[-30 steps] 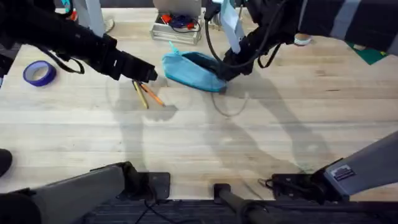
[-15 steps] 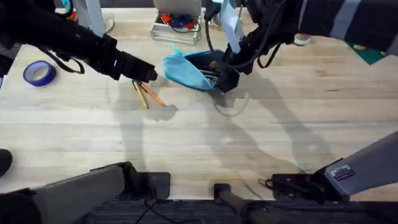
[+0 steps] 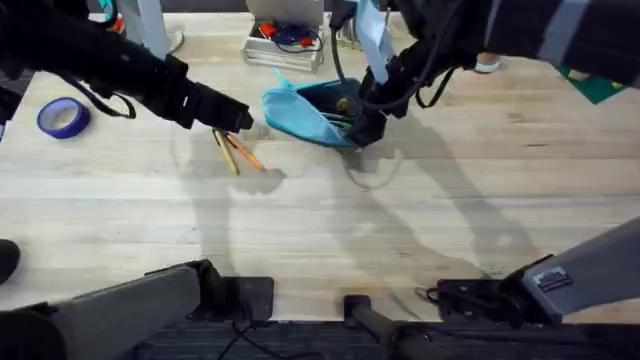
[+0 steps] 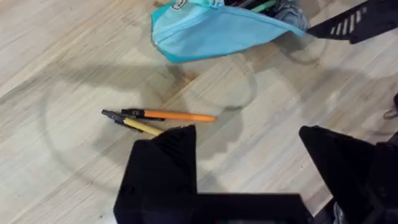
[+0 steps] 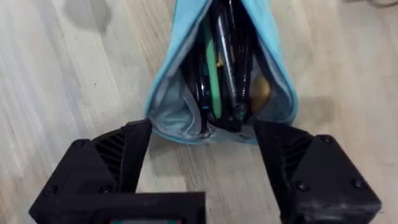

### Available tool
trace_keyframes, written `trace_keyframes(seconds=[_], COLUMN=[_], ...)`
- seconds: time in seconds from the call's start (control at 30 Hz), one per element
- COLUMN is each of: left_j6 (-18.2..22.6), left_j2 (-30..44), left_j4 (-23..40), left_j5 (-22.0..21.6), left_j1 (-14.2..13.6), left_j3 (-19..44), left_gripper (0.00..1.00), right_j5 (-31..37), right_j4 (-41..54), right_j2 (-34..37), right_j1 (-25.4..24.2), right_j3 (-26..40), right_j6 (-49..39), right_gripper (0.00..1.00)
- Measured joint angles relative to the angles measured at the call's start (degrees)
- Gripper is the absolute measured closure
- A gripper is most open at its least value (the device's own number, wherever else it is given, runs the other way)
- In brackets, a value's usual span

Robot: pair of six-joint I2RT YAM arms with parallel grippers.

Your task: Unzip the bag, pick up the pens from the table one at a time and place them inside, then zip the bag closed.

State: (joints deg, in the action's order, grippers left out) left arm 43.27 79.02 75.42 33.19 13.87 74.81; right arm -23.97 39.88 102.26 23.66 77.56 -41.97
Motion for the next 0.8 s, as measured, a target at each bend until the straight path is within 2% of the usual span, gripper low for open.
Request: trace_keyframes(seconds=[0.27, 0.6, 0.7, 0.8], left_j6=[-0.46, -0.84, -3.32, -7.9], left_j2=[0.0, 0.0, 0.0, 0.0], left_j4=[0.0, 0.0, -0.4, -0.51], left_j5=[0.0, -0.04, -1.67, -5.32], left_j1=[0.0, 0.0, -0.02, 0.0], left_j3=[0.0, 0.0, 0.0, 0.0], left_gripper=[0.005, 0.004, 0.005, 0.005], right_j5=[0.71, 5.5, 5.87, 6.4], right_j4=[1.88, 6.02, 7.38, 7.87], right_j2=[-10.99, -19.49, -21.99, -24.1], right_j1=[0.0, -0.02, 0.0, 0.0], right_j3=[0.07, 0.07, 0.07, 0.07], right_j6=[0.45, 4.29, 5.33, 7.82], right_gripper=[0.005, 0.005, 0.004, 0.005])
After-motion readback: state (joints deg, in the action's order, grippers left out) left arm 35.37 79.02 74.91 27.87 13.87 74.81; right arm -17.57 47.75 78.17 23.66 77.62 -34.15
